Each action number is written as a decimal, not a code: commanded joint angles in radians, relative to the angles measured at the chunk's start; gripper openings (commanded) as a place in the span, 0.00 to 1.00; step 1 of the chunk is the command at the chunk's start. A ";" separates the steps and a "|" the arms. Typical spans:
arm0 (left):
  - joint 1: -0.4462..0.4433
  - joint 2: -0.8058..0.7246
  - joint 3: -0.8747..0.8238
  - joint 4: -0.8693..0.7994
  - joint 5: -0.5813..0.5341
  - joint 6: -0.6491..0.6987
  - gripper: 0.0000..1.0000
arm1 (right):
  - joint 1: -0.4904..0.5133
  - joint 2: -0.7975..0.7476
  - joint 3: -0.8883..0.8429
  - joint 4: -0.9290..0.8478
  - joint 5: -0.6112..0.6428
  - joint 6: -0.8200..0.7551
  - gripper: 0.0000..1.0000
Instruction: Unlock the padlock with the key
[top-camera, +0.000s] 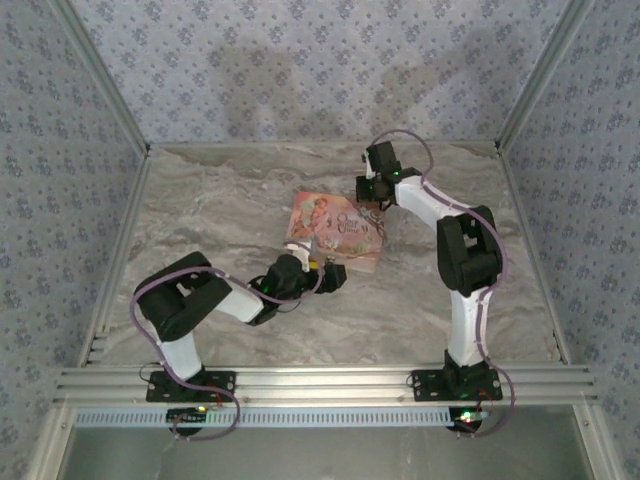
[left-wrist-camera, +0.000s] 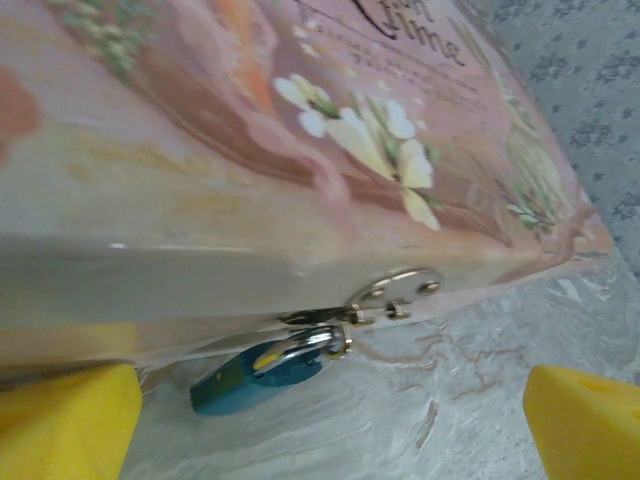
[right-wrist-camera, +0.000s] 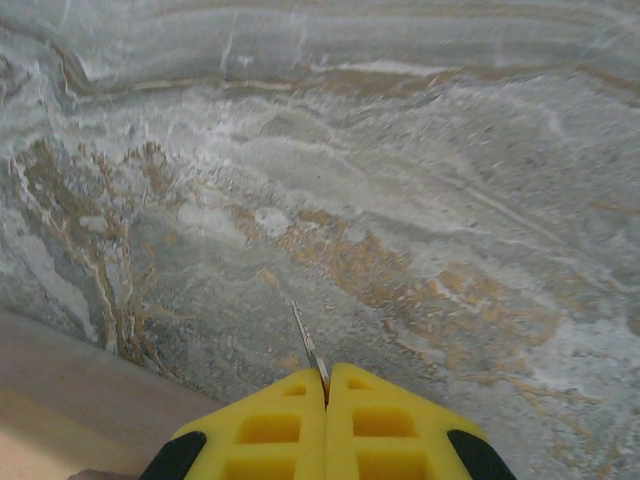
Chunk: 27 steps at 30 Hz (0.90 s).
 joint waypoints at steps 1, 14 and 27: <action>-0.008 0.045 0.036 0.061 0.049 0.037 0.98 | 0.015 0.033 0.057 -0.050 -0.001 -0.032 0.00; -0.008 0.083 0.127 0.074 0.229 0.177 0.97 | 0.054 0.040 -0.019 -0.009 0.012 -0.053 0.00; -0.014 0.178 0.092 0.324 0.159 0.148 0.95 | 0.067 0.014 -0.059 0.005 0.026 -0.055 0.00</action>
